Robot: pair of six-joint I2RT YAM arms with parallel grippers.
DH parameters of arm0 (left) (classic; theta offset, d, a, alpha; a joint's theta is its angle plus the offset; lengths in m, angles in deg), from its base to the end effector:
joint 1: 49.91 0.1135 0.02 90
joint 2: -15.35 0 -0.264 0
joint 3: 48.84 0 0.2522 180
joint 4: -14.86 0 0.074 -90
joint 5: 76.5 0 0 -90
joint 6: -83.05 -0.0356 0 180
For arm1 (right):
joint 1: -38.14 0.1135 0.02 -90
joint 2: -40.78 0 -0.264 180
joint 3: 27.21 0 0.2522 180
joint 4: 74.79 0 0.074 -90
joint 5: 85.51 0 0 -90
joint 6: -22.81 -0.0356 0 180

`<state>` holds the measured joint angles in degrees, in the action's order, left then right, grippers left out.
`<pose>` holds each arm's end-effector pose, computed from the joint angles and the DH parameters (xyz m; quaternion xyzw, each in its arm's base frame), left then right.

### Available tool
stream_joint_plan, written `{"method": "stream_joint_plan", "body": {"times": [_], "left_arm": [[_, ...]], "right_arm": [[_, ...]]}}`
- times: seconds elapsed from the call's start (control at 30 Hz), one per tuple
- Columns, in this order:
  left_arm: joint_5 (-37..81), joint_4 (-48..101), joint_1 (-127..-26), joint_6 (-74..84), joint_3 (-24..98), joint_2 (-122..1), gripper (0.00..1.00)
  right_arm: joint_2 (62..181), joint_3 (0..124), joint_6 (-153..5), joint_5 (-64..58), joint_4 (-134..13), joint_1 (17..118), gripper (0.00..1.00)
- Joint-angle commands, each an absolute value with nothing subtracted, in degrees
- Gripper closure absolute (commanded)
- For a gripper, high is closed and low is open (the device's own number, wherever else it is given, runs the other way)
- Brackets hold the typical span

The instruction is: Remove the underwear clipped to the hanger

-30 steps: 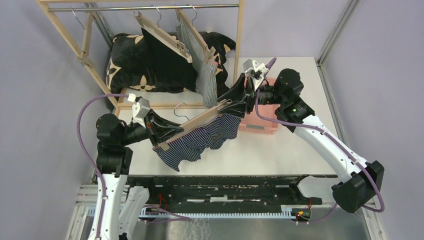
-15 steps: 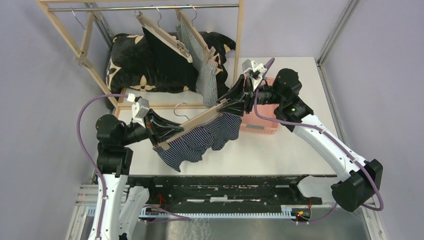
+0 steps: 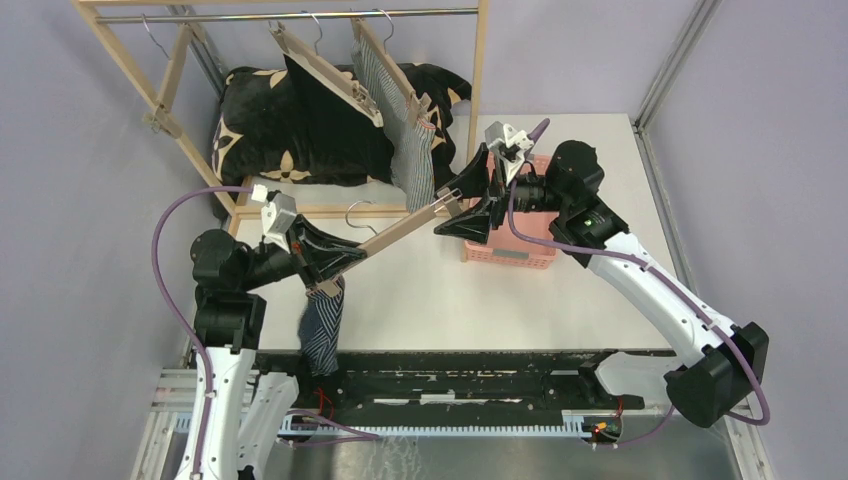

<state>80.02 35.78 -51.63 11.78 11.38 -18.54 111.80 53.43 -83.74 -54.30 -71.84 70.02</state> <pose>0.1136 -0.0361 0.3809 0.3180 0.6165 -0.4730 0.5432 0.2171 0.1709 0.4160 -0.4406 0.5251 0.5645 0.4598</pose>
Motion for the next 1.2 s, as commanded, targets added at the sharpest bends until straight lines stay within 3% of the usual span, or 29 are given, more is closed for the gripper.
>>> {"method": "stream_joint_plan", "body": {"times": [0.0,0.17,0.33,0.57,0.87,1.17], "left_arm": [[77.6,28.8,-51.5,15.8,12.6,-20.2,0.97],[75.6,20.1,-51.6,21.0,14.2,-21.2,0.97],[72.8,3.1,-51.7,31.8,12.2,-21.7,0.97],[69.7,-14.4,-54.8,42.0,8.0,-24.2,0.97],[61.2,-13.6,-71.2,35.0,7.1,-30.5,0.97],[53.0,-8.4,-76.4,27.2,9.3,-35.3,0.97]], "right_arm": [[107.6,51.9,-81.6,-47.6,-71.9,70.1,0.19],[102.2,45.5,-84.8,-30.4,-76.6,70.1,0.21],[96.5,32.9,-92.0,-18.2,-93.7,70.1,0.16],[100.2,30.4,-101.7,-24.4,-106.1,70.1,0.16],[107.3,31.3,-111.0,-29.0,-124.6,70.6,0.17],[104.9,30.5,-108.0,-29.3,-122.0,71.7,0.18]]}}
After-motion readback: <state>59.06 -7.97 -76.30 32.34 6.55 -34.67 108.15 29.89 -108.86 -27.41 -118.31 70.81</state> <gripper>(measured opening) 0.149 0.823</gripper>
